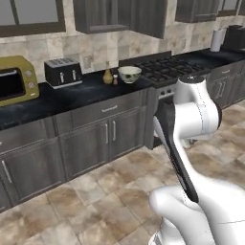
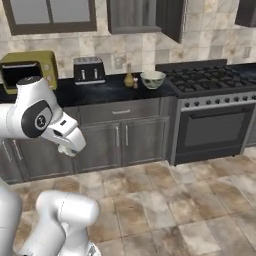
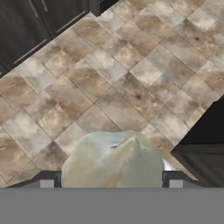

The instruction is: Retrieve the bottle and the shaker from the cabinet and place them next to the mixing bowl on the counter. Then add garlic from the fridge to the mixing bowl.

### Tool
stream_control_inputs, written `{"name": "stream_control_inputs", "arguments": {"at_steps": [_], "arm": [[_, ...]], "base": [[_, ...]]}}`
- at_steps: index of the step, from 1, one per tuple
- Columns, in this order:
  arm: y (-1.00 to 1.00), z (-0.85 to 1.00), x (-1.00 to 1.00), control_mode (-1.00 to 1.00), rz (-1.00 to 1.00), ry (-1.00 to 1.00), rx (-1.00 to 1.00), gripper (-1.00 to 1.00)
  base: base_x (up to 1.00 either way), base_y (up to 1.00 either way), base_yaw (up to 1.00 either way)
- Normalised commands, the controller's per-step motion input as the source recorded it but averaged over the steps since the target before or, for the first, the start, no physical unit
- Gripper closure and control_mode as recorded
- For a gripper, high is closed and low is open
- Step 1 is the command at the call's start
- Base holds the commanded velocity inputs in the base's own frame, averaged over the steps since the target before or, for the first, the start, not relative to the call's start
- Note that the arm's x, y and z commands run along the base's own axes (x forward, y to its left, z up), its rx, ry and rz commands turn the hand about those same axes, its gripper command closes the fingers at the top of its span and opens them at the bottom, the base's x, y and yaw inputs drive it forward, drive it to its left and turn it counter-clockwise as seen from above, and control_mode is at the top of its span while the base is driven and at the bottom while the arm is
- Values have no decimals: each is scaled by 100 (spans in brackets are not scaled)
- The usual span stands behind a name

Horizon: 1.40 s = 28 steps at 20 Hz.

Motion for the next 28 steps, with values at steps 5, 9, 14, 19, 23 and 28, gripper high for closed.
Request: {"name": "stream_control_inputs", "arguments": {"at_steps": [5,9,14,19,23,28], "arm": [[0,0,0,100,0,0,0,100],[0,0,0,100,0,0,0,100],[0,0,0,100,0,0,0,100],[0,0,0,100,0,0,0,100],[0,0,0,100,0,0,0,100],[0,0,0,100,0,0,0,100]], "base": [[100,0,-7],[100,0,0],[100,-29,4],[100,-79,20],[100,-89,23],[76,-15,11]]}}
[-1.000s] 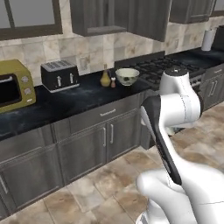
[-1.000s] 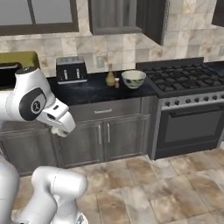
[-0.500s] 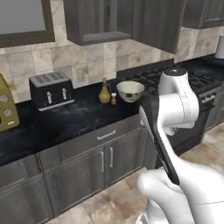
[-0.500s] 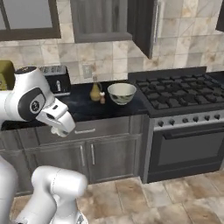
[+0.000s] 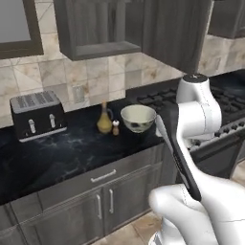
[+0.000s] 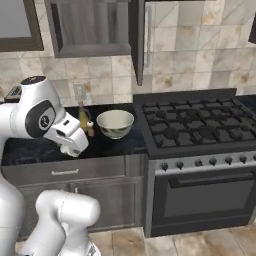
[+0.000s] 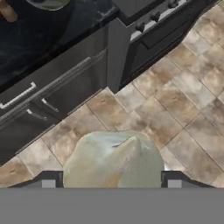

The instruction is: Retrieve the bottle and the shaker from the cabinet and place them next to the mixing bowl on the counter. Then add garlic from the fridge to the mixing bowl.

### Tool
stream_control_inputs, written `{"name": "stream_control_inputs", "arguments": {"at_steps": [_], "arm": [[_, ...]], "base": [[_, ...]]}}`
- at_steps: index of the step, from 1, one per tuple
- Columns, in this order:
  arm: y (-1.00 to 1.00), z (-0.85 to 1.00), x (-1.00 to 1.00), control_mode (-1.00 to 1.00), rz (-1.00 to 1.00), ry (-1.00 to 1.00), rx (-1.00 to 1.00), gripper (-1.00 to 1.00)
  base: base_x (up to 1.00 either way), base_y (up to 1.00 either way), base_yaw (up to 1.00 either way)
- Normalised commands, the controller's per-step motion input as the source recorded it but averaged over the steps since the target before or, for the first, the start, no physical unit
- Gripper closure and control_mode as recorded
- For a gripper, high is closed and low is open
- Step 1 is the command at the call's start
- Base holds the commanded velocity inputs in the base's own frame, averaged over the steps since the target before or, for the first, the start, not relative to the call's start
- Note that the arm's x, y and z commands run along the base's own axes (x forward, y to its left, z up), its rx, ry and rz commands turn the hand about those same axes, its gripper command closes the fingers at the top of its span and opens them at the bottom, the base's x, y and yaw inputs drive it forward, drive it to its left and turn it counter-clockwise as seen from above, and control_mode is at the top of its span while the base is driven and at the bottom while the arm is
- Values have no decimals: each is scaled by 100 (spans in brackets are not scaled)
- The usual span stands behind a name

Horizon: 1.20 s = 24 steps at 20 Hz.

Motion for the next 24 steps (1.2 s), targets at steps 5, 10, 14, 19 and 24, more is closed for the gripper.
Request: {"name": "stream_control_inputs", "arguments": {"at_steps": [5,10,14,19,24], "arm": [[0,0,0,100,0,0,0,100],[0,0,0,100,0,0,0,100],[0,0,0,100,0,0,0,100],[0,0,0,100,0,0,0,100],[0,0,0,100,0,0,0,100]], "base": [[85,0,8],[100,-33,19],[88,-49,21],[23,-8,9],[5,-1,1]]}}
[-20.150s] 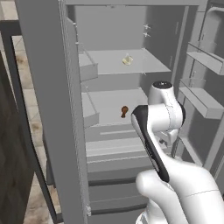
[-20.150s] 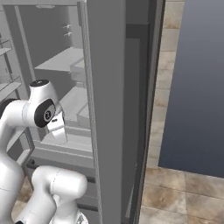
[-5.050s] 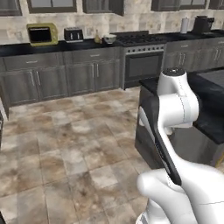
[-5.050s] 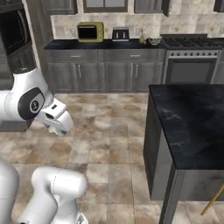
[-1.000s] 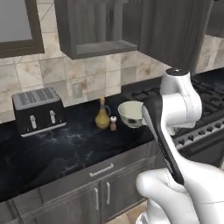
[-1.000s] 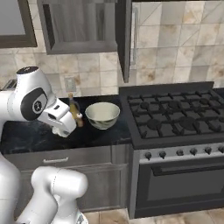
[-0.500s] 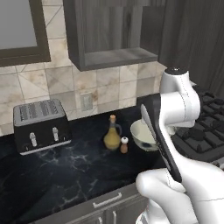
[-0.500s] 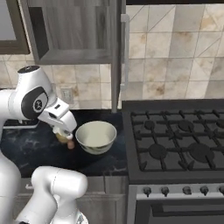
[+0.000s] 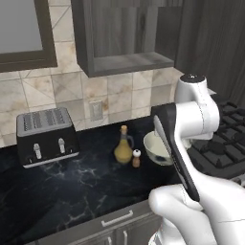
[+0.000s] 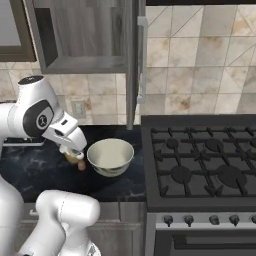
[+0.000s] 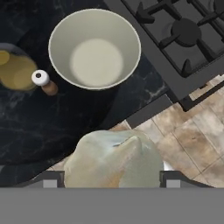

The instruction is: Retrieve the bottle and the shaker from the cabinet and place them next to the mixing bowl on the counter. Then add garlic from the fridge to the mixing bowl.

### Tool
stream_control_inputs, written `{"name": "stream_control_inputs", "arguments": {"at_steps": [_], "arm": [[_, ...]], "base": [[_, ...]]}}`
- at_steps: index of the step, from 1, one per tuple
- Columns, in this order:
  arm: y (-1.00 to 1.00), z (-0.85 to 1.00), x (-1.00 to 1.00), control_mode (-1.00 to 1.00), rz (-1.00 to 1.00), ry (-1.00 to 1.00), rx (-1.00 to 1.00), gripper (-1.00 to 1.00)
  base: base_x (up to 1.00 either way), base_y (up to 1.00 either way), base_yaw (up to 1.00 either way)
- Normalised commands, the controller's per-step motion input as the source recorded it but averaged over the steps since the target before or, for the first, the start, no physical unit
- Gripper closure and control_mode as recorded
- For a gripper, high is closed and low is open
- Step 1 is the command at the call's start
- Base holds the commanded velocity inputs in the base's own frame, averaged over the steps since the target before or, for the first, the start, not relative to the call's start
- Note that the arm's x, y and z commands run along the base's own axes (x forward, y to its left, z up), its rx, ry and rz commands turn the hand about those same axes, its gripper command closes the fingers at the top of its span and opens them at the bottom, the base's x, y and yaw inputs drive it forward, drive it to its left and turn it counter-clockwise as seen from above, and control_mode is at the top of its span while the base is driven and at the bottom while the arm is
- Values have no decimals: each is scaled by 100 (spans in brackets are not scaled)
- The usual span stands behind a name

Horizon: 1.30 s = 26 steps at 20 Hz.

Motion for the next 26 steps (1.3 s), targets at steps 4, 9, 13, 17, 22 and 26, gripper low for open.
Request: {"name": "stream_control_inputs", "arguments": {"at_steps": [4,9,13,17,22,26], "arm": [[0,0,0,100,0,0,0,100],[-32,0,40,-100,6,3,0,100],[-40,-3,80,-100,11,1,0,100],[-28,-19,85,-100,0,1,2,100],[-10,-55,74,-100,0,3,5,100],[0,-68,54,-100,0,0,2,100]], "base": [[0,-2,0],[1,-3,0],[0,0,0],[0,0,0],[0,0,0],[0,0,0]]}}
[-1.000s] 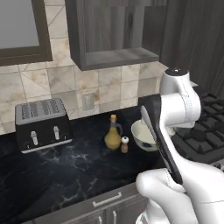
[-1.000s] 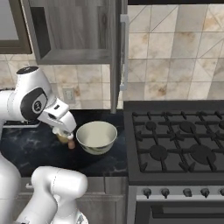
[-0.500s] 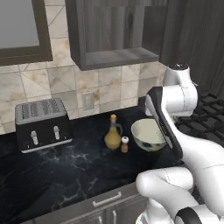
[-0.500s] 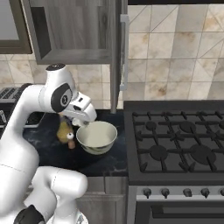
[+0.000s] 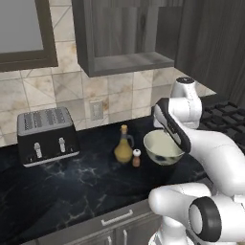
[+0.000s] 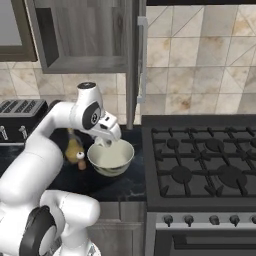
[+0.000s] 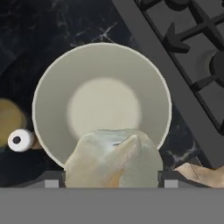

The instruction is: Retrieve the bottle and the shaker from the cabinet and place them next to the mixing bowl on the counter. Then add garlic from the fridge to the mixing bowl.

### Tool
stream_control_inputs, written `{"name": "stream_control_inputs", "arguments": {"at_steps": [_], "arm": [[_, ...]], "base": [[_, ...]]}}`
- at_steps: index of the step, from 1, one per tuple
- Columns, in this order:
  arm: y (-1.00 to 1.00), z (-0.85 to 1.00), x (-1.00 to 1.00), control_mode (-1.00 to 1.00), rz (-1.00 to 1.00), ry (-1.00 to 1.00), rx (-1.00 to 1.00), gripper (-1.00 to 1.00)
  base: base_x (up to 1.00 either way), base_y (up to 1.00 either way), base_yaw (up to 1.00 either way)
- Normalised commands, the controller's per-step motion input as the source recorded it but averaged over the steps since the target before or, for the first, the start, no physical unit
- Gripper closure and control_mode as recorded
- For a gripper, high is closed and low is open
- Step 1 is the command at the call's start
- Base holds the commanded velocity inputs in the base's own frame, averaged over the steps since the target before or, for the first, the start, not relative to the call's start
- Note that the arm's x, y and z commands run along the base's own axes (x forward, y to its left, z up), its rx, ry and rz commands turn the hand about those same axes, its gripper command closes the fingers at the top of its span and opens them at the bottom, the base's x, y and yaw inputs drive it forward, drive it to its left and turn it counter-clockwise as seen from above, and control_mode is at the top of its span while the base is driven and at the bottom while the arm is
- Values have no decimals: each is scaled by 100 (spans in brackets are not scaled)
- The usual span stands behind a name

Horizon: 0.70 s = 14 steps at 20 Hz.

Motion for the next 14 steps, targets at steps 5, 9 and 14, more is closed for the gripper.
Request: {"name": "stream_control_inputs", "arguments": {"at_steps": [5,9,14], "arm": [[0,-57,32,-100,0,1,0,100],[0,-53,0,-100,0,0,0,100],[0,-52,3,-100,0,0,0,100]], "base": [[0,0,0],[0,0,0],[0,0,0]]}}
